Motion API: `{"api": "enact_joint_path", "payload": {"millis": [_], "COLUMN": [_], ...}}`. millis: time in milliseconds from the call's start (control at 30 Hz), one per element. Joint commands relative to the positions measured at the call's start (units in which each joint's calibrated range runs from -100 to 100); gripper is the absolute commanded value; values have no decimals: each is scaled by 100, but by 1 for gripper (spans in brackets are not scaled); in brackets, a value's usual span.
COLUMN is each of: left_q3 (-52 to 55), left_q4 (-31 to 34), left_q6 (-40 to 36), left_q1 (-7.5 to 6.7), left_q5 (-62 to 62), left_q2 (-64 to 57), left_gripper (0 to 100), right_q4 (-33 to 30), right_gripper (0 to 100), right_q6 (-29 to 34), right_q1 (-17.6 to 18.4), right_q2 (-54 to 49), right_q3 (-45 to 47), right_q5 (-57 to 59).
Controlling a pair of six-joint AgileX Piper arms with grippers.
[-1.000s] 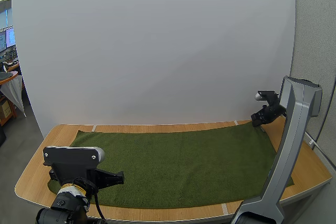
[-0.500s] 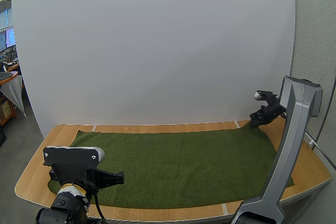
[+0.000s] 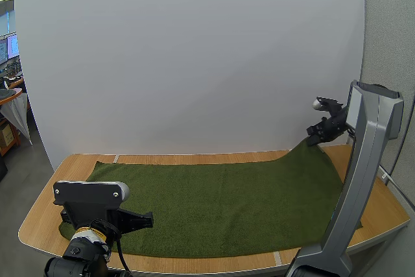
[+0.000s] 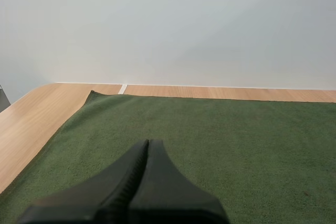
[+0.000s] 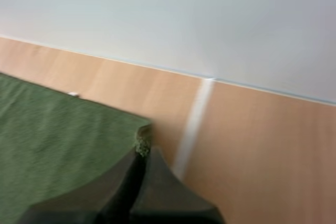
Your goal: Fold the towel
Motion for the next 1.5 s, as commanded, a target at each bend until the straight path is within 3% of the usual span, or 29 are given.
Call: {"api": "enact_joint_path", "payload": {"millis": [0, 433, 1033, 1467], "left_q3": [0, 0, 0, 0], "left_q4": [12, 12, 12, 12], "left_q6": [-10, -10, -10, -10], "left_q1": [-15, -15, -15, -15], "left_q5": [-125, -125, -125, -125], "left_q2": [-21, -21, -21, -21], "left_gripper": [0, 0, 0, 0], "right_q4": [109, 210, 210, 210], "right_gripper": [0, 0, 0, 0], "right_q6": [-21, 320, 939, 1062], "right_q1": [312, 1405, 3134, 3866], "right_q2": [-630, -2509, -2792, -2769], "right_q3": [949, 2950, 3004, 2960], "right_q5": [126, -217, -1940, -4088]}}
